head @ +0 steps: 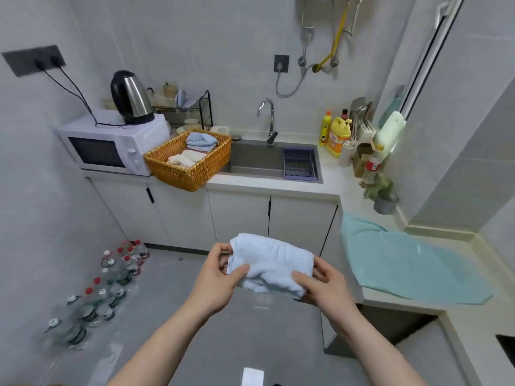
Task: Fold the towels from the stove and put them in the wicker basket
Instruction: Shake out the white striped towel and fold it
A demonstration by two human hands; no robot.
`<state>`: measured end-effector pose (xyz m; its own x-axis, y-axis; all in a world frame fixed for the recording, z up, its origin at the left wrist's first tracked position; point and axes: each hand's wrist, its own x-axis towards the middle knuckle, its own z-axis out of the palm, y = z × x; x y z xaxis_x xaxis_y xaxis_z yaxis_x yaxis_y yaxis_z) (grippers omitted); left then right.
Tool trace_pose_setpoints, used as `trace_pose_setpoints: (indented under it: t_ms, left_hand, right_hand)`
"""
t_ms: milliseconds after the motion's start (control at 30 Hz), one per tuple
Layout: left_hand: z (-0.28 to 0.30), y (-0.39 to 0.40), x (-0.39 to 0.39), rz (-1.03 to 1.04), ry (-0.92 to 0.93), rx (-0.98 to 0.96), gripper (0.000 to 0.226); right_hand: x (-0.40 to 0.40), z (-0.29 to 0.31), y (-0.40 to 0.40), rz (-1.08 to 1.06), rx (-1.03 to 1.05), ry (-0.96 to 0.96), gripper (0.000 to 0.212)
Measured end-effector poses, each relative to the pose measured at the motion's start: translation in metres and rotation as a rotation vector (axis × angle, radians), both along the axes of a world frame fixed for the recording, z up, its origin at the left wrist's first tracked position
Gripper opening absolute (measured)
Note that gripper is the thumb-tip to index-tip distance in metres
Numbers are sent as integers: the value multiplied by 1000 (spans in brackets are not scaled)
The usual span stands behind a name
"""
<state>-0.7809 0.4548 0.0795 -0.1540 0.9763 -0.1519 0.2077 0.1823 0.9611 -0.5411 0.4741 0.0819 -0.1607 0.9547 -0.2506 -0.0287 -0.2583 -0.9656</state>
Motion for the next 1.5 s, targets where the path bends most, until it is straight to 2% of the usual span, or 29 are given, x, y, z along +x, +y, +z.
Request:
trace_pose_setpoints:
  t_ms: [300, 433, 633, 1100, 1500]
  left_hand:
    - [27, 102, -41, 177, -31, 45, 32]
    - [29, 124, -73, 283, -38, 47, 26]
    - [32, 153, -139, 401, -54, 33, 28]
    - [32, 289, -309, 289, -50, 6, 21]
    - [22, 398, -382, 275, -16, -19, 23]
  right_hand:
    - [-45, 29, 146, 209, 13, -2, 32]
    - [-86, 38, 193, 327, 15, -7, 29]
    - [-161, 39, 246, 435, 20, -6, 28]
    - [-321, 31, 357, 349, 51, -29, 24]
    - [-405, 17, 459, 295, 6, -37, 21]
